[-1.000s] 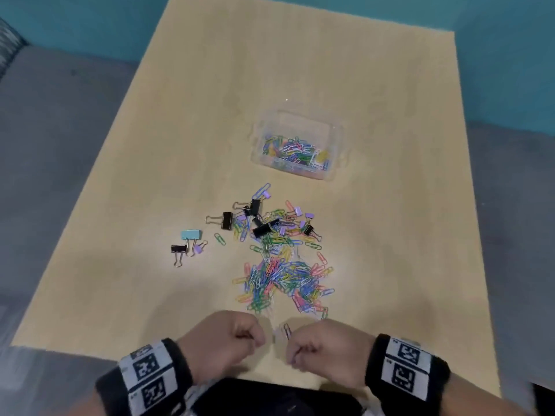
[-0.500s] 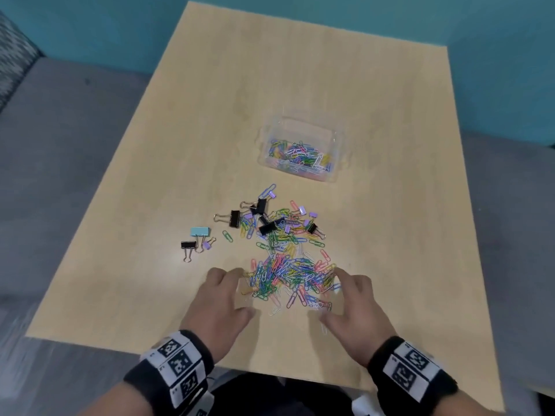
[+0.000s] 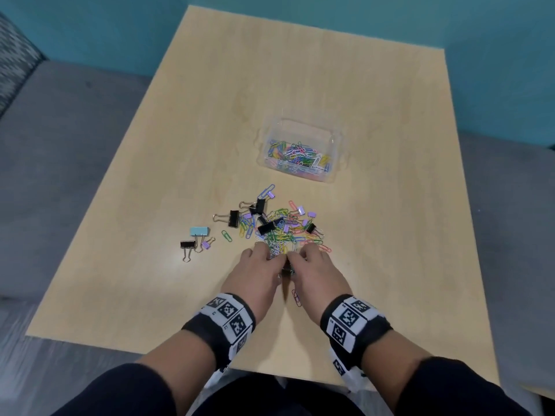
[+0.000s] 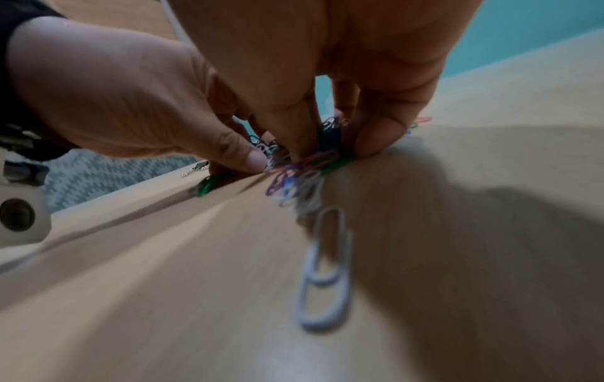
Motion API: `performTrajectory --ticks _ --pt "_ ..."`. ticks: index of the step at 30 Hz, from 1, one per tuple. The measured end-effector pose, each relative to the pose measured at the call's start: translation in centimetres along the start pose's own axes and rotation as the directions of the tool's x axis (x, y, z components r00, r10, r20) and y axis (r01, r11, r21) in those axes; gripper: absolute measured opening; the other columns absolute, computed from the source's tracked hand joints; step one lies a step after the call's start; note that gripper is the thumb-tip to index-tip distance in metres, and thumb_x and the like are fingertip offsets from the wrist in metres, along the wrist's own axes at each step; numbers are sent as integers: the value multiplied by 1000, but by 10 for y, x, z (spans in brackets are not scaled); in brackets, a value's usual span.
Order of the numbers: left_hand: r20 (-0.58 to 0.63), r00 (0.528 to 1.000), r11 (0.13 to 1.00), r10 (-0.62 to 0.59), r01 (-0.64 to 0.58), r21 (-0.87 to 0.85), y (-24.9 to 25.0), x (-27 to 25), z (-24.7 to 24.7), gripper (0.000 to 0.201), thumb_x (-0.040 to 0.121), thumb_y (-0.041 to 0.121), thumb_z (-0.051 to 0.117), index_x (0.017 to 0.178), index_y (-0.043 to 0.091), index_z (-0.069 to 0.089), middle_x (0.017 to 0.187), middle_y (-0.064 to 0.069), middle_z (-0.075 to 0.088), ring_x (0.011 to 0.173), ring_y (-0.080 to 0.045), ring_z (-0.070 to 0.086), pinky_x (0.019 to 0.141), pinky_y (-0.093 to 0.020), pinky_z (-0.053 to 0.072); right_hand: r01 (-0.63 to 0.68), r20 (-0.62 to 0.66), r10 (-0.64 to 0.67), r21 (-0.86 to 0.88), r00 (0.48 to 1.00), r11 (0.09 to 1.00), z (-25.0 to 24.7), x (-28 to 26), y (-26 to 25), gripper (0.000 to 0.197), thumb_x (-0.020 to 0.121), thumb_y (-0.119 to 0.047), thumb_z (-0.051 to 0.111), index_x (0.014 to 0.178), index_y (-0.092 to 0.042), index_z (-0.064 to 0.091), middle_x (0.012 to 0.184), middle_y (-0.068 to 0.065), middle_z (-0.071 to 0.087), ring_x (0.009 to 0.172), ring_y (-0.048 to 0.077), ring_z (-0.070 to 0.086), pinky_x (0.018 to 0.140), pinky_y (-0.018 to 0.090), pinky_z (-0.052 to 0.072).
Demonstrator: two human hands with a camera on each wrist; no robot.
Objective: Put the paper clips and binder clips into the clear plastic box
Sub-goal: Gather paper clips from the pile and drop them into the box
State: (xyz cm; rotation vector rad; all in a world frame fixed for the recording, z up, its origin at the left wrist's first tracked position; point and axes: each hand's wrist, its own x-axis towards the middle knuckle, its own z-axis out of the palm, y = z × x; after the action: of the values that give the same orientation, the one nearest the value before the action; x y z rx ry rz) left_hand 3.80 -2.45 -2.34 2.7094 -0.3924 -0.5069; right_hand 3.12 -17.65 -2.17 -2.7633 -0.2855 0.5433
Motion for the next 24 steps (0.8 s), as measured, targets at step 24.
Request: performTrajectory --ticks 24 --pt "-64 985 900 -163 122 -418 -23 -8 -15 17 81 9 66 84 25 70 80 11 56 73 -11 55 67 -27 40 2 94 -16 153 995 988 -30 1 30 5 92 -19 48 92 -15 53 92 -1 52 81 23 52 70 38 44"
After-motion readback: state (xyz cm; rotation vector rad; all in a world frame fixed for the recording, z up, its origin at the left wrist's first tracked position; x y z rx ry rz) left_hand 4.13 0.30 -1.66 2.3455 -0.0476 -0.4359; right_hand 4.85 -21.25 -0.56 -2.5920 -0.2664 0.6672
